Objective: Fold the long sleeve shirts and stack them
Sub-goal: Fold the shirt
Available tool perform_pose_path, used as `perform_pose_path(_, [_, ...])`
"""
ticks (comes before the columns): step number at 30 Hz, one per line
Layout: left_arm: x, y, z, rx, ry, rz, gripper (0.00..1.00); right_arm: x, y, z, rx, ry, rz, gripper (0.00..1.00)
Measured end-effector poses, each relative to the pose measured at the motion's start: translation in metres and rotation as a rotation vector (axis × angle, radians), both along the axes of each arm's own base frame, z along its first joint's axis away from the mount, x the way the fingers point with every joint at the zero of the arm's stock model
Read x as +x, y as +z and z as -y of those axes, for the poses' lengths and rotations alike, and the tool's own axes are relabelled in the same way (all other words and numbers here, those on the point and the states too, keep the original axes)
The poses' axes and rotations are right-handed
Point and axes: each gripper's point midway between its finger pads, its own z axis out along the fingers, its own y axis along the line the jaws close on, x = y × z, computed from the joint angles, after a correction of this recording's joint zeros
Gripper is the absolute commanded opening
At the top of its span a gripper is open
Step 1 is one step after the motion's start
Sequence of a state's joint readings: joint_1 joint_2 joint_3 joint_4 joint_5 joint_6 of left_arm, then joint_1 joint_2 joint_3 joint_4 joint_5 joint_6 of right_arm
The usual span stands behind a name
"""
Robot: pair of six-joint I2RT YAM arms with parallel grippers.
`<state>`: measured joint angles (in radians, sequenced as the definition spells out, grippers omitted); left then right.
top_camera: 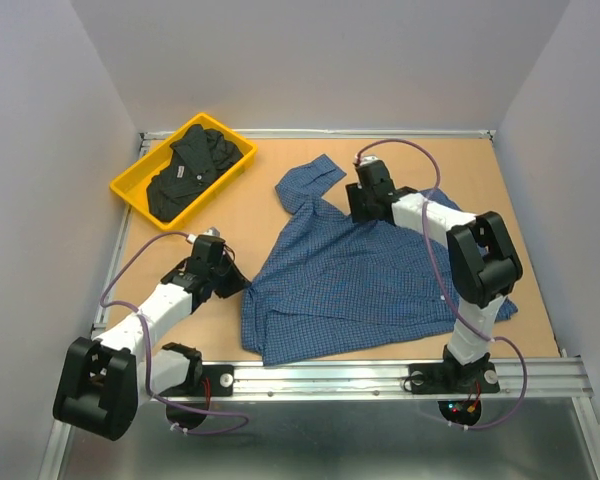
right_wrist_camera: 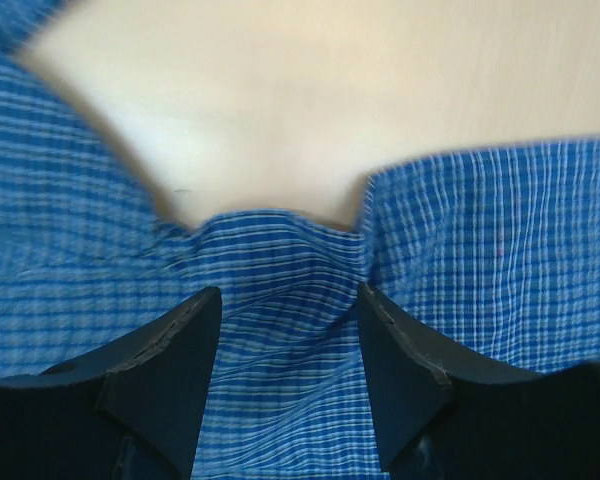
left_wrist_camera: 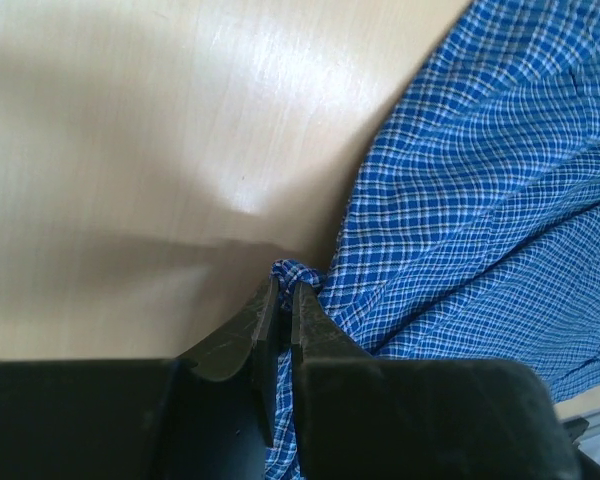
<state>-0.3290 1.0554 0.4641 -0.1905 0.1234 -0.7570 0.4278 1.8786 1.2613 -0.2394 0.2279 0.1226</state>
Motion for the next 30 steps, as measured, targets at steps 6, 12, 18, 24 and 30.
perform_pose_path(6, [-0.001, -0.001, 0.003, 0.004, -0.014, -0.001, 0.15, 0.005, 0.077, -0.103, 0.030, 0.261, 0.174, 0.61])
perform_pose_path(12, [-0.003, -0.005, 0.003, 0.013, -0.015, -0.003, 0.16, -0.019, 0.110, -0.196, 0.115, 0.469, 0.238, 0.60])
perform_pose_path(18, [-0.003, -0.005, 0.002, 0.021, -0.010, -0.001, 0.16, -0.037, 0.046, -0.237, 0.085, 0.562, 0.125, 0.57])
perform_pose_path(24, [-0.003, -0.004, 0.002, 0.021, -0.010, 0.004, 0.16, -0.045, -0.018, -0.241, 0.022, 0.577, 0.020, 0.54])
perform_pose_path(30, [-0.002, -0.003, 0.001, 0.023, -0.001, 0.009, 0.16, -0.037, -0.021, -0.250, 0.032, 0.576, 0.029, 0.48])
